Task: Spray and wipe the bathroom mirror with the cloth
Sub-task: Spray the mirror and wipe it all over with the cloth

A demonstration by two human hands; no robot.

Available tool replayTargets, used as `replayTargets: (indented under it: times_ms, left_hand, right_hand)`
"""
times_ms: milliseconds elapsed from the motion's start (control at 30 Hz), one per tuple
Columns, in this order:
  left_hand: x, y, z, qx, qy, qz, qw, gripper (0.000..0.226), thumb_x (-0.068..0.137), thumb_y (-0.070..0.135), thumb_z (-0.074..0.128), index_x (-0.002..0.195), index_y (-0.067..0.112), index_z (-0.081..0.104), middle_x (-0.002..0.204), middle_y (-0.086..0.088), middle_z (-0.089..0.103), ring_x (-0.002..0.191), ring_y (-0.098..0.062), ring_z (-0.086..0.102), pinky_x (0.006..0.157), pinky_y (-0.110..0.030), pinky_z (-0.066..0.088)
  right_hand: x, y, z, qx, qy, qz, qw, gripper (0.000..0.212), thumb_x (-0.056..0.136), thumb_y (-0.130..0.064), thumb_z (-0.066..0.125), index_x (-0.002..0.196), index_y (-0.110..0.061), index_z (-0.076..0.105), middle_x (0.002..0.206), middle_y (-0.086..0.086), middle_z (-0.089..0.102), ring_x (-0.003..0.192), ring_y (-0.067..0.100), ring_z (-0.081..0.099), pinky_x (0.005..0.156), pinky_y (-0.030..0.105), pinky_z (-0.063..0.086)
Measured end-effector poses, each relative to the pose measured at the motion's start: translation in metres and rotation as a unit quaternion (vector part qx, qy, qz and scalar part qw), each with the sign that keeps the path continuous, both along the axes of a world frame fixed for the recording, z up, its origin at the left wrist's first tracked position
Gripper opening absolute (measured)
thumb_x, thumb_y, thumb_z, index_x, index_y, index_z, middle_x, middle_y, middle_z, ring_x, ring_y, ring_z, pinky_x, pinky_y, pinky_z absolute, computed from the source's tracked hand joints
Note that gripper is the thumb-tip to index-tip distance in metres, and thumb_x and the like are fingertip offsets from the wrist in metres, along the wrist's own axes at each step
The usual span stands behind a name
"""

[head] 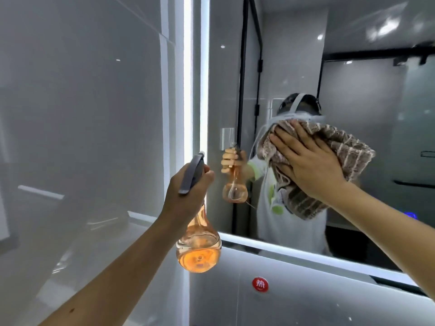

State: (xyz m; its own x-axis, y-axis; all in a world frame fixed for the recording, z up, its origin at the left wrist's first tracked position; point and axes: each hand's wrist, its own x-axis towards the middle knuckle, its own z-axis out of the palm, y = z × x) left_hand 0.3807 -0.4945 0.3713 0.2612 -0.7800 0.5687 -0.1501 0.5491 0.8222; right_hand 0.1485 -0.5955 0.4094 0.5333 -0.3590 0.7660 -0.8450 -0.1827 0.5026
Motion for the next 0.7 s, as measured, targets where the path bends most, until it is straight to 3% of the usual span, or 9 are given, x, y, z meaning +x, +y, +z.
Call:
replayTargets:
  times_ms: [167, 267, 333, 433, 567, 633, 700]
  left_hand:
    - [0.010, -0.006, 0.019, -0.013, 0.027, 0.003, 1.000, 0.008, 0.086, 0.018, 0.058, 0.079, 0.021, 0.058, 0.092, -0.020, 0.060, 0.087, -0.027, 0.059, 0.065, -0.024, 0.045]
    - [0.015, -0.007, 0.022, -0.025, 0.036, 0.006, 0.999, 0.011, 0.088, 0.020, 0.056, 0.079, 0.026, 0.056, 0.092, -0.014, 0.062, 0.091, -0.024, 0.060, 0.063, -0.020, 0.045]
    - [0.017, -0.007, 0.018, -0.029, 0.033, 0.010, 0.999, 0.014, 0.087, 0.019, 0.057, 0.076, 0.027, 0.055, 0.085, -0.009, 0.059, 0.087, -0.023, 0.059, 0.064, -0.019, 0.045]
    - [0.015, -0.004, 0.009, -0.016, 0.021, 0.007, 1.000, 0.013, 0.087, 0.018, 0.057, 0.076, 0.024, 0.056, 0.088, -0.018, 0.058, 0.085, -0.026, 0.058, 0.065, -0.022, 0.046]
    - [0.006, 0.000, 0.000, 0.001, 0.034, -0.014, 0.999, 0.011, 0.087, 0.018, 0.057, 0.077, 0.023, 0.058, 0.091, -0.021, 0.060, 0.085, -0.026, 0.058, 0.066, -0.023, 0.047]
    - [0.000, 0.002, 0.000, 0.003, 0.031, -0.020, 0.999, 0.011, 0.086, 0.018, 0.057, 0.076, 0.022, 0.058, 0.091, -0.023, 0.060, 0.085, -0.028, 0.057, 0.067, -0.025, 0.046]
    - [-0.007, 0.002, 0.002, 0.006, 0.034, -0.029, 0.999, 0.010, 0.085, 0.017, 0.058, 0.076, 0.019, 0.059, 0.089, -0.022, 0.060, 0.083, -0.028, 0.054, 0.067, -0.027, 0.043]
  right_hand:
    - [0.042, -0.012, 0.056, 0.024, -0.022, 0.013, 0.999, 0.063, 0.087, -0.047, 0.013, 0.143, -0.021, 0.024, 0.152, -0.001, 0.025, 0.142, 0.025, 0.013, 0.109, 0.045, 0.021]
    - [0.059, -0.017, 0.059, 0.011, -0.037, 0.035, 0.999, 0.062, 0.088, -0.044, 0.017, 0.141, -0.017, 0.029, 0.151, 0.002, 0.028, 0.141, 0.025, 0.016, 0.107, 0.046, 0.024]
    - [0.062, -0.020, 0.052, 0.009, -0.024, 0.036, 0.999, 0.061, 0.088, -0.044, 0.019, 0.141, -0.017, 0.030, 0.150, 0.001, 0.029, 0.141, 0.025, 0.016, 0.108, 0.044, 0.019]
    - [0.062, -0.023, 0.022, 0.015, 0.050, 0.044, 0.998, 0.059, 0.088, -0.044, 0.023, 0.141, -0.018, 0.030, 0.149, 0.001, 0.029, 0.140, 0.026, 0.015, 0.111, 0.041, 0.009]
    - [0.043, -0.017, -0.032, 0.070, 0.128, 0.062, 0.987, 0.055, 0.089, -0.041, 0.028, 0.139, -0.019, 0.034, 0.147, 0.000, 0.037, 0.138, 0.021, 0.019, 0.107, 0.039, 0.014]
    - [0.021, -0.012, -0.036, 0.073, 0.146, 0.047, 0.985, 0.054, 0.091, -0.043, 0.024, 0.139, -0.020, 0.033, 0.146, -0.001, 0.036, 0.139, 0.020, 0.016, 0.107, 0.039, 0.014]
    - [-0.003, -0.006, -0.028, 0.066, 0.106, 0.024, 0.992, 0.055, 0.095, -0.048, 0.011, 0.141, -0.022, 0.027, 0.148, -0.003, 0.030, 0.142, 0.017, 0.005, 0.110, 0.038, 0.011]
